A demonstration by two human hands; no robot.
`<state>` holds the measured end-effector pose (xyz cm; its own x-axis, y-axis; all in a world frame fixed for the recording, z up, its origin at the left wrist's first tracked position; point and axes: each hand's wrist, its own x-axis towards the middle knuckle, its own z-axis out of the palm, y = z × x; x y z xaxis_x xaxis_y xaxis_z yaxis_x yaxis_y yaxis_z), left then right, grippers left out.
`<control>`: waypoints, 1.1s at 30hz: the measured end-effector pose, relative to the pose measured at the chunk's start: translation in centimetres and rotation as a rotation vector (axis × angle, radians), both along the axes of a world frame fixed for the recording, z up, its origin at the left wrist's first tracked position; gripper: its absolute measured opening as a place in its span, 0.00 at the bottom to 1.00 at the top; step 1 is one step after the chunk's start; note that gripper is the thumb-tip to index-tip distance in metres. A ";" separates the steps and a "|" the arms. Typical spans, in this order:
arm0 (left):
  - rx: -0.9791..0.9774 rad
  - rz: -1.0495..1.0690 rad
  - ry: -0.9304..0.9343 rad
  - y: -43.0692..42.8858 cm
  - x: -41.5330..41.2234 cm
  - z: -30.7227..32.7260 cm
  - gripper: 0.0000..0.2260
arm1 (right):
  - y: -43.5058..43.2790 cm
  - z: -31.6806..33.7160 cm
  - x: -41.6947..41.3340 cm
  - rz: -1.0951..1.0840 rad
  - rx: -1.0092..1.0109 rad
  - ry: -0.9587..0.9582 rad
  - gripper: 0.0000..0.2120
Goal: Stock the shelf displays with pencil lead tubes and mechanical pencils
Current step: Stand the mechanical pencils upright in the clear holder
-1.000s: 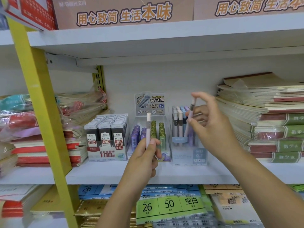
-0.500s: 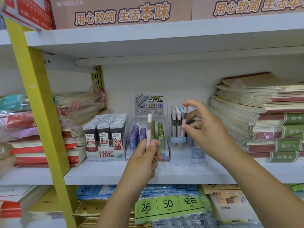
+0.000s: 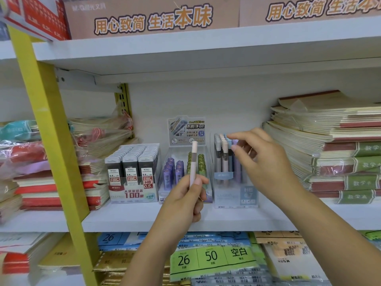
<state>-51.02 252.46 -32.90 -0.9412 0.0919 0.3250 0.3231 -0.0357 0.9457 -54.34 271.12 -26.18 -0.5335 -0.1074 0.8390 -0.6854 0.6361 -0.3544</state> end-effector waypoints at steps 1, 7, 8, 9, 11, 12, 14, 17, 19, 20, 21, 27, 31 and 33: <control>-0.014 -0.010 0.012 0.1 0.1 0.1 0.12 | -0.1 0.3 0.5 0.059 -0.053 -0.025 0.10; -0.073 -0.067 0.040 1.4 0.7 0.6 0.10 | -1.8 0.7 2.6 0.511 -0.193 -0.375 0.15; -0.081 -0.062 0.040 1.6 0.8 0.6 0.10 | -1.9 0.7 2.7 0.527 -0.212 -0.377 0.15; -0.092 -0.042 0.045 1.7 0.8 0.6 0.10 | -1.9 0.7 2.7 0.528 -0.241 -0.368 0.15; -0.125 0.051 0.090 1.9 0.8 0.6 0.09 | -1.5 1.0 2.6 0.508 -0.346 -0.311 0.13; -0.148 0.128 0.133 2.0 0.7 0.6 0.08 | -1.2 1.2 2.5 0.499 -0.422 -0.263 0.13; -0.221 0.298 0.240 2.0 0.3 0.3 0.11 | -0.3 1.8 2.4 0.469 -0.528 -0.124 0.13; -0.425 0.420 0.388 2.2 0.1 -0.1 0.21 | 1.0 2.2 2.5 0.347 -0.431 0.060 0.16; -0.540 0.415 0.432 2.5 -0.1 -0.4 0.25 | 1.4 1.9 2.3 0.281 -0.325 0.069 0.17; -0.595 0.406 0.443 2.6 -0.2 -0.6 0.26 | 1.4 1.7 2.0 0.253 -0.274 0.054 0.17; -0.648 0.395 0.448 2.7 -0.4 -0.8 0.26 | 1.4 1.4 1.8 0.225 -0.220 0.038 0.16; -0.696 0.323 0.437 2.8 -0.8 -1.6 0.26 | 0.9 0.1 0.6 0.211 -0.075 -0.077 0.15; -0.666 0.289 0.428 2.6 -0.6 -1.6 0.26 | 1.0 0.2 0.4 0.264 -0.091 -0.104 0.16; -0.663 0.277 0.409 2.6 -0.4 -1.5 0.26 | 1.1 0.2 0.3 0.264 -0.081 -0.110 0.16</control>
